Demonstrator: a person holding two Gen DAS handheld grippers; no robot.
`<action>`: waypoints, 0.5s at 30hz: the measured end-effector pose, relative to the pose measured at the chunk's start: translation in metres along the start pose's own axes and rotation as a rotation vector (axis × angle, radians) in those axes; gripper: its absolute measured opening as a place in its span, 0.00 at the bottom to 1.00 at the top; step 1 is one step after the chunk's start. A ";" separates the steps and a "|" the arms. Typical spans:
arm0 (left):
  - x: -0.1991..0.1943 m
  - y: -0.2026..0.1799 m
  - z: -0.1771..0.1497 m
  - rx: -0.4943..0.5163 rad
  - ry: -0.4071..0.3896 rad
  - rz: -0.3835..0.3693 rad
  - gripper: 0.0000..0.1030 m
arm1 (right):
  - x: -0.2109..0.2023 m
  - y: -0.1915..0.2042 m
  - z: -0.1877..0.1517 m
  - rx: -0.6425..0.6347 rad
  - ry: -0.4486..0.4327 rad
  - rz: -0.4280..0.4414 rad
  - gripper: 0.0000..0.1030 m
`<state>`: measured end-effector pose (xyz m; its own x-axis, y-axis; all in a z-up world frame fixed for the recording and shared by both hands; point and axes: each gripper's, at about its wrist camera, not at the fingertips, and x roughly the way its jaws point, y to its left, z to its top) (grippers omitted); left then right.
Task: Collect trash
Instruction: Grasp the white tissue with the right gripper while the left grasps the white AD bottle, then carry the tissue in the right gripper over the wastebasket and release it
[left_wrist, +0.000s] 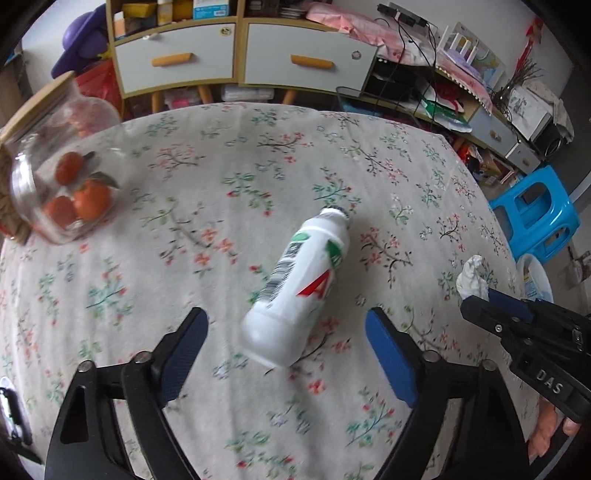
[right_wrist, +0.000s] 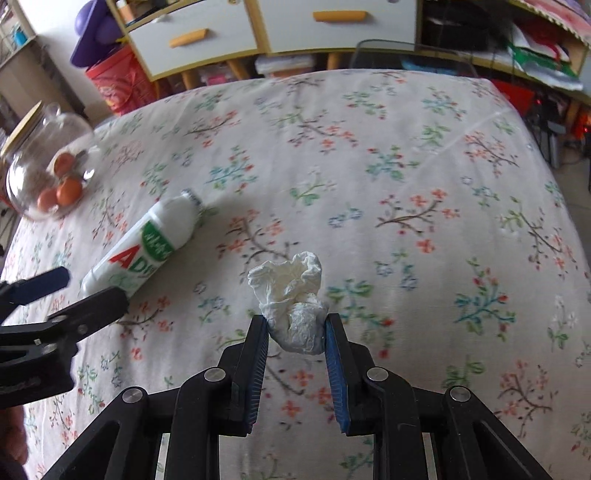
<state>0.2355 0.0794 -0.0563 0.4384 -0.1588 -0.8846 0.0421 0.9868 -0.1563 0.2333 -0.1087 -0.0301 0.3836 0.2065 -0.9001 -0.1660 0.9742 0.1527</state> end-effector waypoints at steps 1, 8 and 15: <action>0.003 -0.002 0.001 -0.001 0.002 -0.007 0.79 | -0.001 -0.003 0.001 0.006 -0.001 0.001 0.27; 0.018 -0.006 0.003 -0.007 0.031 -0.003 0.58 | -0.007 -0.014 0.002 0.025 -0.005 0.005 0.27; 0.019 -0.011 -0.002 -0.008 0.040 0.002 0.44 | -0.015 -0.023 0.001 0.038 -0.013 0.006 0.27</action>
<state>0.2418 0.0656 -0.0716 0.4020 -0.1581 -0.9019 0.0337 0.9869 -0.1580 0.2321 -0.1343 -0.0197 0.3941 0.2136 -0.8939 -0.1336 0.9756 0.1742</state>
